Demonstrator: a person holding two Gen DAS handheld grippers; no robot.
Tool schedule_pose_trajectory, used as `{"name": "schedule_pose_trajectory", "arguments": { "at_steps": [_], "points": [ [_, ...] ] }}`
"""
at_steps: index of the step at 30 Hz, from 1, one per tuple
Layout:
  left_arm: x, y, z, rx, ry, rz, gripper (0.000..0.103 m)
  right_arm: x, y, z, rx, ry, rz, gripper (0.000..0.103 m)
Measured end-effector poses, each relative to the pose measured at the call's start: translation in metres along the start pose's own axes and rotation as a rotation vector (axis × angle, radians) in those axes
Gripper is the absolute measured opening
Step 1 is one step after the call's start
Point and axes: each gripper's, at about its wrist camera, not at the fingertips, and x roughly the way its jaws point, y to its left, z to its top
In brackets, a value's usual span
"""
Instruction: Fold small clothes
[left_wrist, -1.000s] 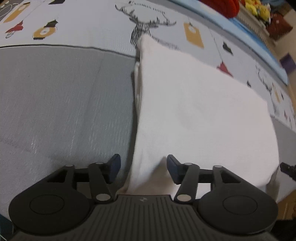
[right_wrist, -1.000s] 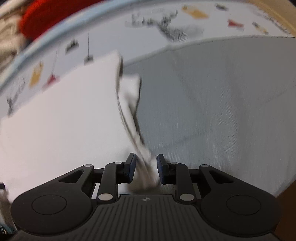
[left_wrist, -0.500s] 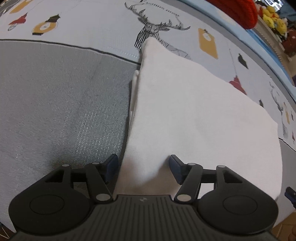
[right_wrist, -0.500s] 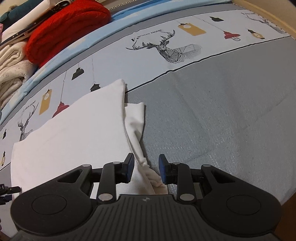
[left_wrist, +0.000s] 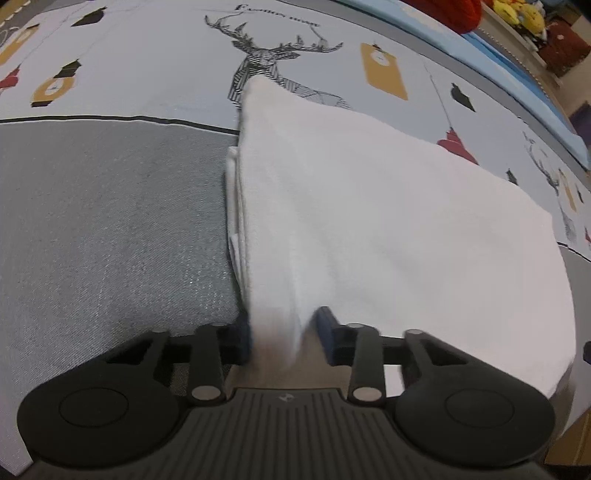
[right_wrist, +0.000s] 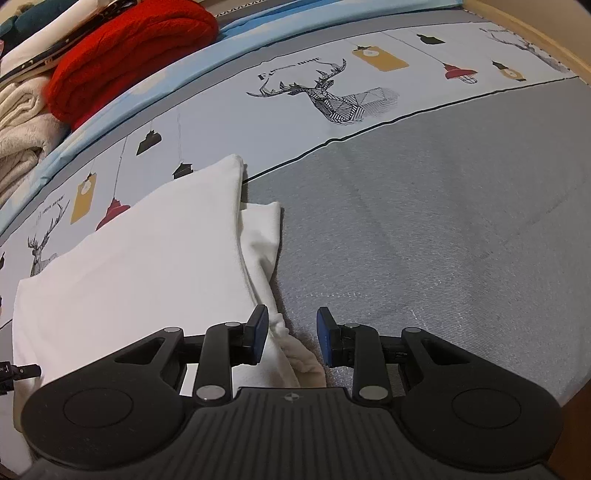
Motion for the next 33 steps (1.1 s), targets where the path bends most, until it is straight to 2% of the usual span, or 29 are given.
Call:
{"name": "schedule_pose_trajectory", "arguments": {
  "at_steps": [6,14,15,18,19,22,27,33],
  "points": [
    [0.001,0.009,0.002,-0.056,0.012,-0.020,0.043,-0.001,0.002,-0.001,-0.007,-0.001,-0.007,0.030],
    [0.003,-0.001,0.001,0.012,0.005,0.012,0.043,-0.001,0.003,-0.002,-0.014,-0.001,-0.021,0.030],
    [0.003,-0.002,0.001,0.019,0.004,0.011,0.039,-0.001,0.003,-0.002,-0.013,0.000,-0.023,0.030],
    [0.001,-0.001,0.000,0.030,-0.005,0.009,0.018,-0.002,0.003,-0.003,-0.010,-0.004,-0.024,0.030],
    [-0.001,-0.001,0.000,0.029,-0.007,0.001,0.015,-0.002,0.003,-0.002,-0.010,-0.004,-0.024,0.030],
    [-0.006,-0.002,-0.003,0.070,-0.026,0.001,0.014,-0.002,0.004,-0.002,-0.011,-0.006,-0.023,0.030],
    [-0.018,0.008,-0.007,0.064,-0.050,-0.019,0.014,-0.001,0.008,-0.002,-0.021,-0.009,-0.018,0.030],
    [-0.031,0.035,-0.013,0.073,-0.047,0.083,0.014,0.002,0.021,-0.001,-0.040,-0.009,0.009,0.030]
  ]
}}
